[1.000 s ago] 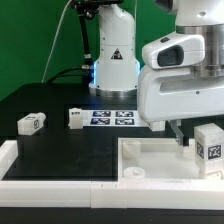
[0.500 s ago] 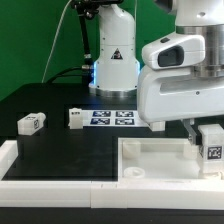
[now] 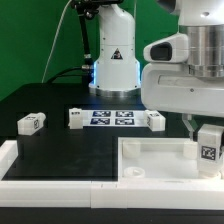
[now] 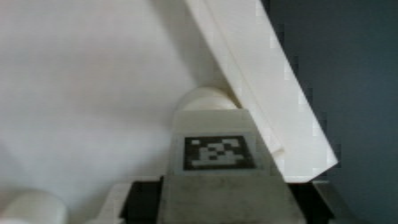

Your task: Assemble one leg

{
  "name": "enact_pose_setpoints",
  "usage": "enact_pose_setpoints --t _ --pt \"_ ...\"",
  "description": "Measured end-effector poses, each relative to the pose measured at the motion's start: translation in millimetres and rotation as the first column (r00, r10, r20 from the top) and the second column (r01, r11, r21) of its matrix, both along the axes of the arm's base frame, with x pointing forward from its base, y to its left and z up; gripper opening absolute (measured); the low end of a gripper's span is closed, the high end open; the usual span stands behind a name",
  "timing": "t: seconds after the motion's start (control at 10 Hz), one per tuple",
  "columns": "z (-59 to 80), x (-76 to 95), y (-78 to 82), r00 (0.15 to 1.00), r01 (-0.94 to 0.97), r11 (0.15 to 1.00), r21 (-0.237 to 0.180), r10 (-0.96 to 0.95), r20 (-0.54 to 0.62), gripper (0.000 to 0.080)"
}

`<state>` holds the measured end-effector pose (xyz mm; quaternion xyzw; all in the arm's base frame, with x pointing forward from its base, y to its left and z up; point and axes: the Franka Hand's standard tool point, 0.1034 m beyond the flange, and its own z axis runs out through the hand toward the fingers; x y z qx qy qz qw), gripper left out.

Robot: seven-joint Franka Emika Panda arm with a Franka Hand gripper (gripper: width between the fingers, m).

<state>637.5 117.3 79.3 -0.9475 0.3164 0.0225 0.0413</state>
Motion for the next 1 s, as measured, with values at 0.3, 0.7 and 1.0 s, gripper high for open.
enact_pose_setpoints --t 0.3,0.7,1.0 --pt "-0.3 0.5 0.0 0.89 0.454 0.891 -0.021 -0.455 -0.035 0.0291" --pt "-0.8 0.4 0.8 0.692 0.718 0.695 -0.013 -0.717 -0.085 0.0375" --pt "-2.7 -0.8 3.0 0.791 0.608 0.794 -0.001 -0.607 -0.075 0.0624"
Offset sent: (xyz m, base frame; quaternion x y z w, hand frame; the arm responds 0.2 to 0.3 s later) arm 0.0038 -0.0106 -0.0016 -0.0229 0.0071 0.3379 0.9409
